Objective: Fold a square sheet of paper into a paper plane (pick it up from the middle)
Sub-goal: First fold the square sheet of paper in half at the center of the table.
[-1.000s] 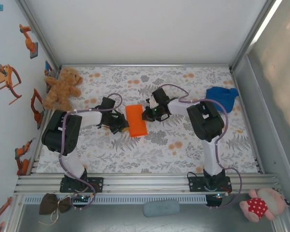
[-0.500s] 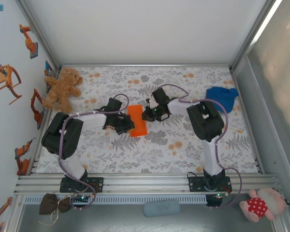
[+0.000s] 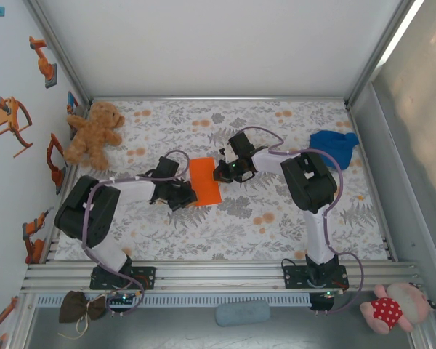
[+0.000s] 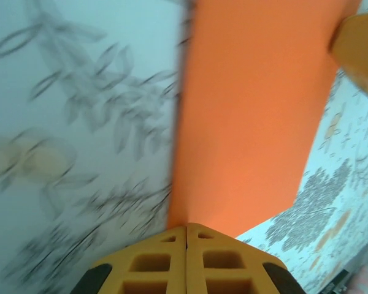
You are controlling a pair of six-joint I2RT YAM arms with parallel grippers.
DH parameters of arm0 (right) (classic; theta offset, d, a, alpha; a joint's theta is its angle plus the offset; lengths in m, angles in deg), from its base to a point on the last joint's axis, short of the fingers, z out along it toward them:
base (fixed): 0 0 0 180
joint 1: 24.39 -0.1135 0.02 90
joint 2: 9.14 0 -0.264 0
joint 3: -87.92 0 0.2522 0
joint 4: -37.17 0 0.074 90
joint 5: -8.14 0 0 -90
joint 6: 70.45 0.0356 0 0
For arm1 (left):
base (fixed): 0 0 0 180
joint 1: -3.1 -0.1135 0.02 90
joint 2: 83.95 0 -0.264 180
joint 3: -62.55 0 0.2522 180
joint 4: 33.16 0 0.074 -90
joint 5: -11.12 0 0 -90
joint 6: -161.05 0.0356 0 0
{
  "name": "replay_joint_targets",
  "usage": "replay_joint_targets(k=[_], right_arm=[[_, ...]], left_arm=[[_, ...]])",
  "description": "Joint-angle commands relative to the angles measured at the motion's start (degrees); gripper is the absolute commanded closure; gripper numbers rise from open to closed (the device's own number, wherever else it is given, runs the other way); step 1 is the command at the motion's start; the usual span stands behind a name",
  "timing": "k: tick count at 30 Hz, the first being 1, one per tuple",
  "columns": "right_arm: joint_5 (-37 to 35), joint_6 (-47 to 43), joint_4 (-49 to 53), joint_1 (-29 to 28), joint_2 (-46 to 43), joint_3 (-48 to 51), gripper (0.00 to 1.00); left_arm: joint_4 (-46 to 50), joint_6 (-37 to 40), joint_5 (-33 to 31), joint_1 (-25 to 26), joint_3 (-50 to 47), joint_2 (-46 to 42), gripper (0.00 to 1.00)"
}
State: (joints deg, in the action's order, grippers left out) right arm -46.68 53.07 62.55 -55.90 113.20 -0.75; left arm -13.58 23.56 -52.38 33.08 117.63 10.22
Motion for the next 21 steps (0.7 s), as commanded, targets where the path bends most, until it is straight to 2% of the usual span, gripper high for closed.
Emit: replay_joint_targets(k=[1,8,15,21], right_arm=[[-18.63,-1.50,17.30,2.67,8.24,5.49,1.00],[-18.48,-1.49,17.22,2.63,8.26,5.37,1.00],[-18.58,-1.43,17.30,2.70,8.42,5.38,1.00],[-18.74,-1.43,17.30,2.73,8.40,5.39,1.00]], left_arm=[[8.46,1.57,-4.13,0.15,-2.81,-4.46,0.92],[4.70,2.49,-3.08,0.24,-0.40,-11.07,0.92],[-1.04,0.86,2.22,2.07,6.29,-0.75,0.92],[-1.01,0.73,1.30,3.07,5.71,3.77,0.92]])
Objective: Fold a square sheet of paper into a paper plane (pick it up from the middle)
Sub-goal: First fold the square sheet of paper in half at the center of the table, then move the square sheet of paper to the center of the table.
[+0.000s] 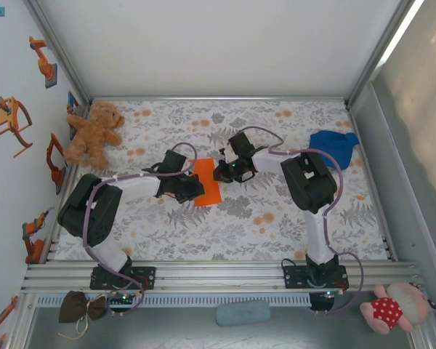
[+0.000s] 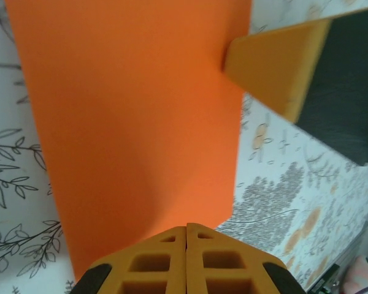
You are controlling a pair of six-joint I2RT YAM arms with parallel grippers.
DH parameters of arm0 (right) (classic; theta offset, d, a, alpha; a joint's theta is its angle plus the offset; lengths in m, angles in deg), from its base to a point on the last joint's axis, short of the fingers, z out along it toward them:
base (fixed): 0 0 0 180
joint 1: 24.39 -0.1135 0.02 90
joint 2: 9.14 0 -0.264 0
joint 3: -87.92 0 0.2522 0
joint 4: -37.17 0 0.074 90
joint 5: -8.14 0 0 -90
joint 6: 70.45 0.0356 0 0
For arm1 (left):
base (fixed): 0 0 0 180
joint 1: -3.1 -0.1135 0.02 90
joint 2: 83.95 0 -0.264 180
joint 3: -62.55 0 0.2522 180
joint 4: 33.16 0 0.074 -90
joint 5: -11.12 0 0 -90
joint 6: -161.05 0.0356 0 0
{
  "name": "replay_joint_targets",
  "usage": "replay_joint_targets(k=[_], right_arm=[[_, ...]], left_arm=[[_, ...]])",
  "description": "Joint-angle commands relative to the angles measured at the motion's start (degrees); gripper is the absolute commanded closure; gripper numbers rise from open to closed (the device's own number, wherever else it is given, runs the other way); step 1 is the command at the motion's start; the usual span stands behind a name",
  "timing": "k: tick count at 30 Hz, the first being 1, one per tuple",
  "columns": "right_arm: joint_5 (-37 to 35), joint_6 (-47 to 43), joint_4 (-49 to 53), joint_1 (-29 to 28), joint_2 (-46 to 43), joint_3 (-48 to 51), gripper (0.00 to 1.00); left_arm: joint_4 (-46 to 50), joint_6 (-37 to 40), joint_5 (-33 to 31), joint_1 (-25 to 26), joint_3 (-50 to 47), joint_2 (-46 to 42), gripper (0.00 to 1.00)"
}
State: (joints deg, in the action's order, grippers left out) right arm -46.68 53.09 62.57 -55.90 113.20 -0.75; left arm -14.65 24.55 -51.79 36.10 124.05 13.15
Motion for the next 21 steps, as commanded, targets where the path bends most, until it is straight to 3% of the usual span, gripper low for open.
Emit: replay_joint_targets(k=[1,11,21], right_arm=[[-18.74,-1.39,17.28,2.68,8.36,5.39,1.00],[-18.79,-1.39,17.28,2.72,8.04,5.31,1.00],[-15.35,-0.05,18.05,2.62,4.02,1.75,1.00]], left_arm=[[0.04,-0.19,0.47,0.04,-1.50,0.98,0.92],[4.15,2.29,-1.06,-0.36,-10.60,-2.65,0.92],[10.62,4.60,-4.20,-0.89,-4.90,-11.84,0.89]])
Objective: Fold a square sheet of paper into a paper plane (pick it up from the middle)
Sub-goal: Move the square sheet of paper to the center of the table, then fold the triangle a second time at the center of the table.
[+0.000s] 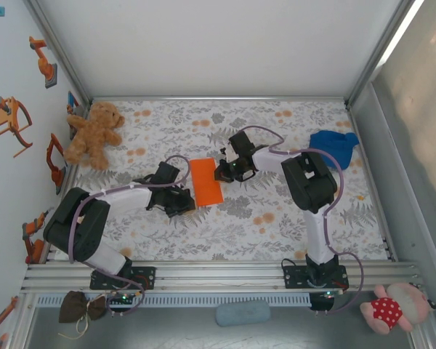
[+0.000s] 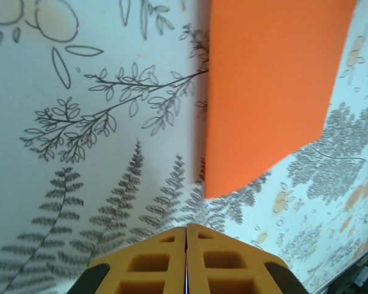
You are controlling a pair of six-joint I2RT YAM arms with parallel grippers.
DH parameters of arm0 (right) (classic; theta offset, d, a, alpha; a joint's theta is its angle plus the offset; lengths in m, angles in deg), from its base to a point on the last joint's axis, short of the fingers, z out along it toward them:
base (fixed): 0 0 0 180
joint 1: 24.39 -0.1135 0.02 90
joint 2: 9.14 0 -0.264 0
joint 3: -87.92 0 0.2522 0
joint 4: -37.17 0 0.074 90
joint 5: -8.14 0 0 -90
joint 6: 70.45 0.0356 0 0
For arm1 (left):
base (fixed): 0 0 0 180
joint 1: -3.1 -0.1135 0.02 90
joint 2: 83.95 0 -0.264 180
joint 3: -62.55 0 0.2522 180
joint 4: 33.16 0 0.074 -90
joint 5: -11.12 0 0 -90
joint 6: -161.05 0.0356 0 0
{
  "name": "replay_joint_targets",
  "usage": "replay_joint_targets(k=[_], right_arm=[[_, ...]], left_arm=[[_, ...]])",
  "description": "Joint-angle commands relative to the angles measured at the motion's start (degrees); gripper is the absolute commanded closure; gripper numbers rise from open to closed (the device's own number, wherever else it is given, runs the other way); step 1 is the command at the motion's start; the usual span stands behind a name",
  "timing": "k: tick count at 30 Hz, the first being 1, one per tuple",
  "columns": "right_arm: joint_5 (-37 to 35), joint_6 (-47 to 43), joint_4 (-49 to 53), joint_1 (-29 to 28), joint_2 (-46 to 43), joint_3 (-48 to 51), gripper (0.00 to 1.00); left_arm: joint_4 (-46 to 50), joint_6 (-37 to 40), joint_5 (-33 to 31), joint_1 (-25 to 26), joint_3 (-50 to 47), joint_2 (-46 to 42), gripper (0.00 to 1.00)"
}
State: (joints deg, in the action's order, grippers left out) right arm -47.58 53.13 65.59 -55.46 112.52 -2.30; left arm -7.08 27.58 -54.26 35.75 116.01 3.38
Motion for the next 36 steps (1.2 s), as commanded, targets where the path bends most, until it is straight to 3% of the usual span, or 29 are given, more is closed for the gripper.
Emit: replay_joint_targets(k=[1,4,7,16,17,18,20,23,36], right_arm=[[-13.00,0.57,14.41,2.16,3.63,2.50,1.00],[-8.84,3.68,11.03,1.98,-0.43,0.67,0.99],[-6.52,7.19,6.47,1.89,-5.55,0.72,0.90],[-13.62,12.12,1.24,1.95,-18.36,10.65,0.67],[-13.64,12.57,0.22,1.88,-19.27,12.19,0.64],[-13.17,13.07,-1.25,1.89,-20.44,13.97,0.50],[-12.35,14.21,-3.59,1.87,-22.17,16.81,0.42],[-11.59,15.13,-5.31,1.81,-23.46,19.62,0.41],[-9.45,16.46,-9.05,-1.52,-21.19,22.85,0.63]], left_arm=[[2.54,1.18,-2.19,-0.63,4.48,-2.01,0.88],[0.06,-0.56,-2.60,-1.37,7.90,-0.24,0.84],[-2.15,-2.28,-1.93,-2.31,10.96,2.64,0.78],[-5.85,-4.68,3.09,-3.36,17.50,11.95,0.72],[-6.81,-5.31,4.17,-3.28,17.92,12.64,0.72],[-7.80,-5.95,4.96,-3.29,18.34,13.33,0.71],[-8.32,-6.93,5.15,-3.32,19.24,14.46,0.71],[-8.05,-7.64,3.59,-3.67,20.16,16.02,0.70],[-7.86,-9.36,2.32,-4.19,22.89,23.16,0.71]])
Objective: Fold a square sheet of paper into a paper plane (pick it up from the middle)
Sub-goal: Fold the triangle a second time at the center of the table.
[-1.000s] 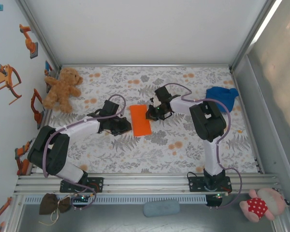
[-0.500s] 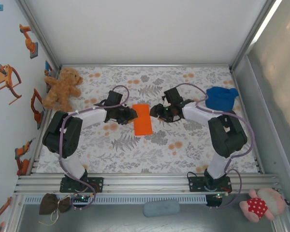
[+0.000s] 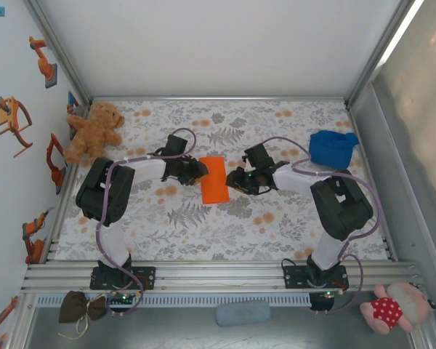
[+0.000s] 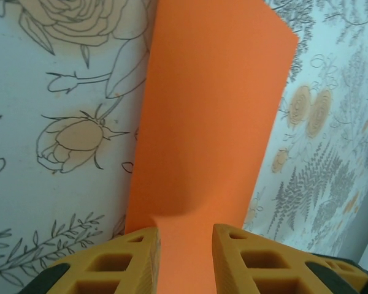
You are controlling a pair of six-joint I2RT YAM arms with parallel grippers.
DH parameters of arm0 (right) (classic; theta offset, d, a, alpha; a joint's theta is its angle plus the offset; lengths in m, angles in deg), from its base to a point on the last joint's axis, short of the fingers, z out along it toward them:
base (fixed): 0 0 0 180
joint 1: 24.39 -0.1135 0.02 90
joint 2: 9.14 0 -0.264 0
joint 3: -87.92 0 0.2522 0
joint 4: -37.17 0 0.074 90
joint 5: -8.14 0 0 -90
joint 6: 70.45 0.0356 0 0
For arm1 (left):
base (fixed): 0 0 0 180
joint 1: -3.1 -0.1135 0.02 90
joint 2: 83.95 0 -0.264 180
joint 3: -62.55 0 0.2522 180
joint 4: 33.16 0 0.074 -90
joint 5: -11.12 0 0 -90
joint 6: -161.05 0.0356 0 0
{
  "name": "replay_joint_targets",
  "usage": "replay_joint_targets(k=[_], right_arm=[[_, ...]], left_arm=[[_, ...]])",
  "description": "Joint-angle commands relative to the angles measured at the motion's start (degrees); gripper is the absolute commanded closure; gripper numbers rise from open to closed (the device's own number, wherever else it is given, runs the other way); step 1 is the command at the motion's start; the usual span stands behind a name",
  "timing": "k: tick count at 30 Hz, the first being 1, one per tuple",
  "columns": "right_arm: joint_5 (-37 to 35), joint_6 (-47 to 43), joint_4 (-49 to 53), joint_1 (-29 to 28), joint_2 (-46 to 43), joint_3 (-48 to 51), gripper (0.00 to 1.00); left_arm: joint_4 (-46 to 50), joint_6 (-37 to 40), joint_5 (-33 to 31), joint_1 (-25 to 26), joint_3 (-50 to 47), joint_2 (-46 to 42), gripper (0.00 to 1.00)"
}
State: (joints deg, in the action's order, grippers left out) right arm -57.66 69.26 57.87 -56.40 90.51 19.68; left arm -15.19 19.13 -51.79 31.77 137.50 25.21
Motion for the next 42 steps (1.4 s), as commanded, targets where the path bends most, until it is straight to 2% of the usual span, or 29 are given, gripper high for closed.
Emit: replay_joint_targets(k=[1,12,19,25,32,42], right_arm=[[0.73,0.37,-1.40,-0.68,1.04,0.91,0.63],[3.42,-0.75,-0.87,-1.20,1.77,2.71,0.64],[4.23,-2.46,1.32,-1.78,2.26,2.54,0.70],[4.90,-2.91,1.59,-2.18,2.58,2.37,0.71],[7.42,-2.41,-0.84,-2.27,2.83,2.21,0.73],[6.45,-0.63,-3.85,-2.31,2.35,2.32,0.78]], left_arm=[[0.37,-0.98,-0.19,-0.19,1.31,1.66,0.71],[2.55,-1.27,-0.70,-0.25,1.27,3.55,0.71],[2.94,-1.07,-0.55,-0.23,1.13,3.60,0.71],[3.31,-0.90,-0.64,-0.28,1.11,3.69,0.71],[3.44,-0.79,-0.46,-0.31,1.24,3.64,0.71],[3.70,-0.47,-0.20,-0.39,1.52,3.53,0.71]])
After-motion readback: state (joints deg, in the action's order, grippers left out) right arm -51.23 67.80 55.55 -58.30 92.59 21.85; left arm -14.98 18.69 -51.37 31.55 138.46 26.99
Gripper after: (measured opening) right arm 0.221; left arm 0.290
